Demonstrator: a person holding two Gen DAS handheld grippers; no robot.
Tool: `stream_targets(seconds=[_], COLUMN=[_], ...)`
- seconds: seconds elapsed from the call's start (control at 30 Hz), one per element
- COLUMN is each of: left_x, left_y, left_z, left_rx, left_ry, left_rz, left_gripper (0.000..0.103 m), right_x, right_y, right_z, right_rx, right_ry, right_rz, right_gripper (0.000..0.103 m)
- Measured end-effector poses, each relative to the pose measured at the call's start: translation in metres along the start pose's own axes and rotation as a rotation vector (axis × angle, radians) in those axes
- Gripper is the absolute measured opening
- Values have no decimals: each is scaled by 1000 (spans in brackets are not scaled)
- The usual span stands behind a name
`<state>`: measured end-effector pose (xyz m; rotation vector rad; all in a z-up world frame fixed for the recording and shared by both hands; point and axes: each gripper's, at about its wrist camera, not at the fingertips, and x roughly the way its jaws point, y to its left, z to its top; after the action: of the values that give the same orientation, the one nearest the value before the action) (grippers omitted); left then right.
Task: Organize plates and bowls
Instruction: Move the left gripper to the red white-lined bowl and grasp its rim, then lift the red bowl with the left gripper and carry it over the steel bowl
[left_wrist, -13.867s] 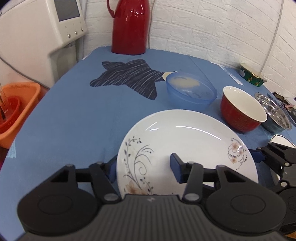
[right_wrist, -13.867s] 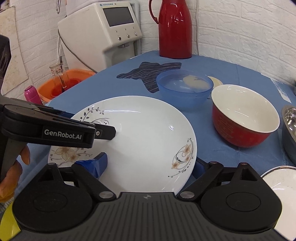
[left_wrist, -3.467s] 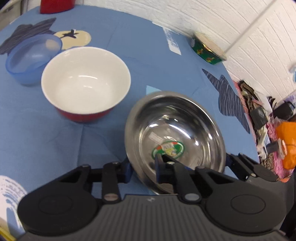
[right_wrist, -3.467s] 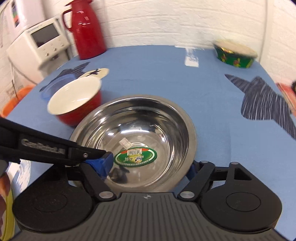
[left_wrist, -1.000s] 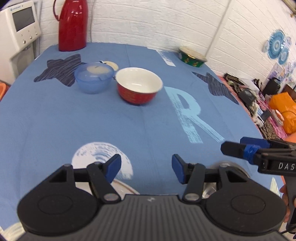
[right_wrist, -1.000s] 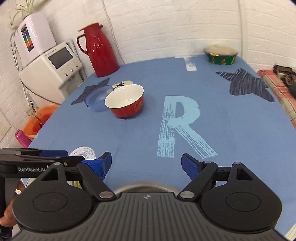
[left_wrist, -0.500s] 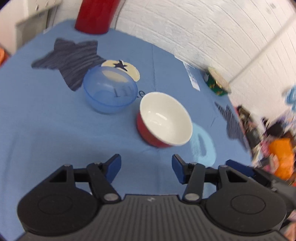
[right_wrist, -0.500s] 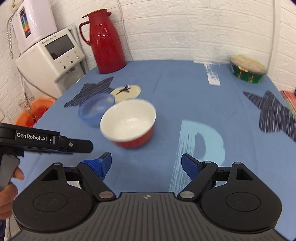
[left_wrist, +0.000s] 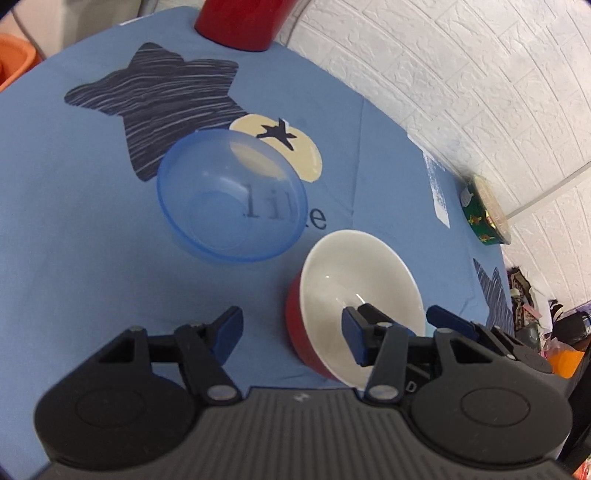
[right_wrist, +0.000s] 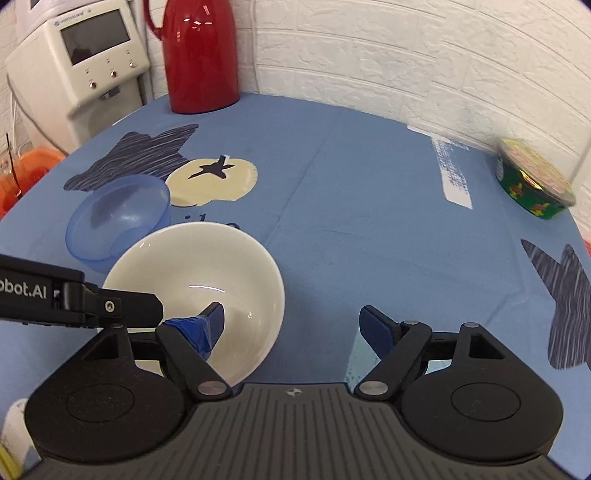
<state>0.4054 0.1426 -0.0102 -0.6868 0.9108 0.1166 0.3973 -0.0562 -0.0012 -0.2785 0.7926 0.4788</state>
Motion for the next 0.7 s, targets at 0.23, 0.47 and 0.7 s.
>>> stream_targets(seconds=[0.23, 0.47, 0.7], left_x=[12, 10, -5], left_y=[2, -13, -23], left_z=[3, 7, -12], left_rx=[-3, 94, 217], left_ry=[18, 28, 7], left_rz=[6, -24, -13], left_gripper=[21, 0, 0], right_x=[17, 15, -4], right_y=[6, 8, 29], right_z=[4, 6, -7], right_rx=[-40, -31, -45], right_ry=[-2, 32, 65], right_rz=[58, 105, 127], right_gripper=[61, 55, 52])
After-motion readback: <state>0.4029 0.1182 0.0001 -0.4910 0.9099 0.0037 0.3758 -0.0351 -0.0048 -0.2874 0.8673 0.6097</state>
